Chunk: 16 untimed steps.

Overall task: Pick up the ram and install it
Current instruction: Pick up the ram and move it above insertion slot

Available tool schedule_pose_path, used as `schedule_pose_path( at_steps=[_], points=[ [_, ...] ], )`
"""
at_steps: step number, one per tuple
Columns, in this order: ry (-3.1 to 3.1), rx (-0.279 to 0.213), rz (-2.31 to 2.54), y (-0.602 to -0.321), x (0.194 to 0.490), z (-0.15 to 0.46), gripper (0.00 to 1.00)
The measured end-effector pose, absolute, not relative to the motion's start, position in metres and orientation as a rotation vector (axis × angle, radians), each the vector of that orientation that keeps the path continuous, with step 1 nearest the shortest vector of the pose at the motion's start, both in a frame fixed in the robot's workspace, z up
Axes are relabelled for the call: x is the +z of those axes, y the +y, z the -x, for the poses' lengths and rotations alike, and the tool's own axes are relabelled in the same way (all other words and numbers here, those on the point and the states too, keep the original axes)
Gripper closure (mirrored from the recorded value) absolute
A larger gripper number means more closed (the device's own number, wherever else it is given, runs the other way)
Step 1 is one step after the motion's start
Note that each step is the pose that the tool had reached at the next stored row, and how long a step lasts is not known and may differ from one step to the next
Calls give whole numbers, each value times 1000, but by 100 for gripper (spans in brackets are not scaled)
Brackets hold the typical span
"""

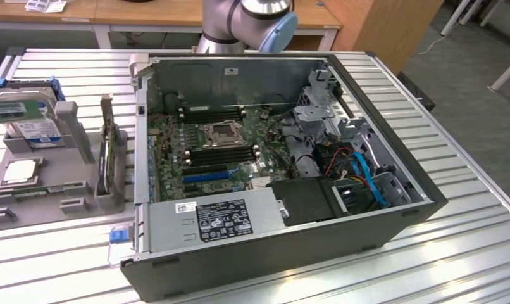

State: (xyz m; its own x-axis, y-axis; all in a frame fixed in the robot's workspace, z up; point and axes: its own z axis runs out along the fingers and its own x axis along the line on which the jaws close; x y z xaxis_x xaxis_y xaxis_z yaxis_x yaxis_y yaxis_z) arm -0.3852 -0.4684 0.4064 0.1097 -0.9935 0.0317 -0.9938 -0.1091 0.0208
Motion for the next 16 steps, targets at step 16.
schedule_pose_path(
  at_steps=[16],
  points=[
    [-2072, 15, -2313, -464, 406, 328, 86]
  ],
)
